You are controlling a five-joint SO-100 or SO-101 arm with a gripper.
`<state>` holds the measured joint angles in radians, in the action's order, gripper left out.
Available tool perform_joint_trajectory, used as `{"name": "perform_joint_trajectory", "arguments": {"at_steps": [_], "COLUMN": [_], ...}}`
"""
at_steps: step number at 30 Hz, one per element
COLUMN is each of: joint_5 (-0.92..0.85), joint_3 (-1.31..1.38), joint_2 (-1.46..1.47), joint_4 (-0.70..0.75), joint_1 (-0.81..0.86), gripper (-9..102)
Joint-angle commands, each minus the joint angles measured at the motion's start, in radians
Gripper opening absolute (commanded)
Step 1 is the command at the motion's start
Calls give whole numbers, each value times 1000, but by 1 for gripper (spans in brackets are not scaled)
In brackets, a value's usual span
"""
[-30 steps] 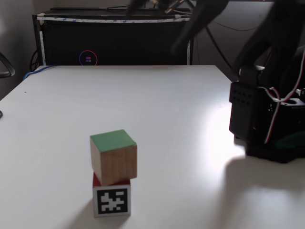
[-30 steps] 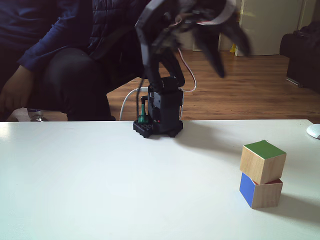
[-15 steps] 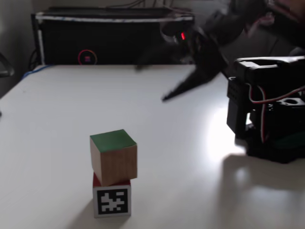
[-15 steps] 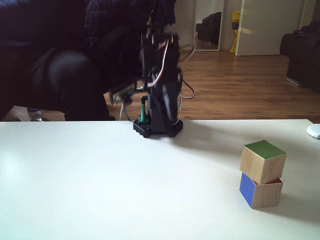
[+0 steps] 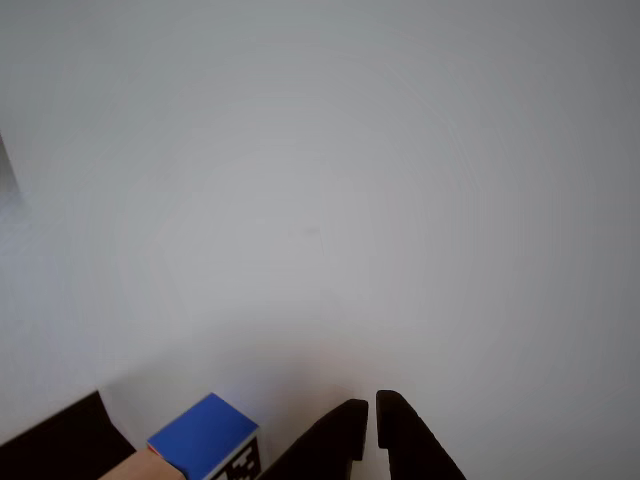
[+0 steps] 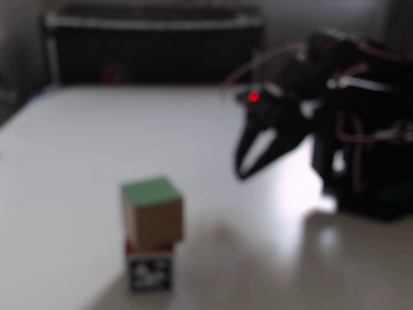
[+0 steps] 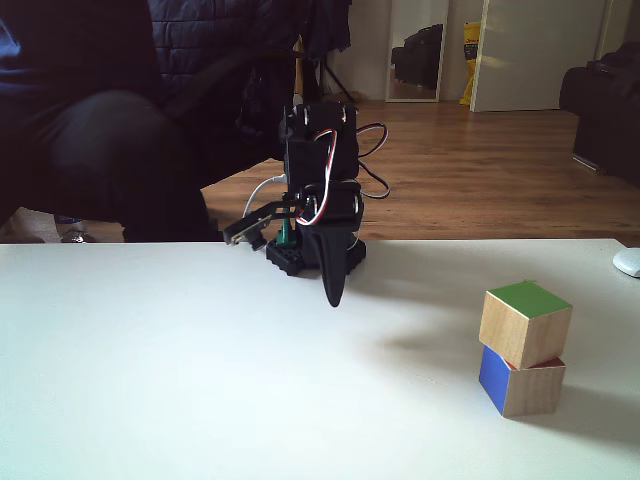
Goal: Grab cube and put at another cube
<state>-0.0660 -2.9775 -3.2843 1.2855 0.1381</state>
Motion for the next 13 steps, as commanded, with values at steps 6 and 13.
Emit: {"name": "perform_joint_trajectory", "arguments": {"at_steps": [6, 13], "joint_5": [-20, -17], "joint_3": [9, 9], "joint_2": [-5, -5], "joint_4": [5, 5], "joint_1": [3, 8], "gripper": [0, 0]}}
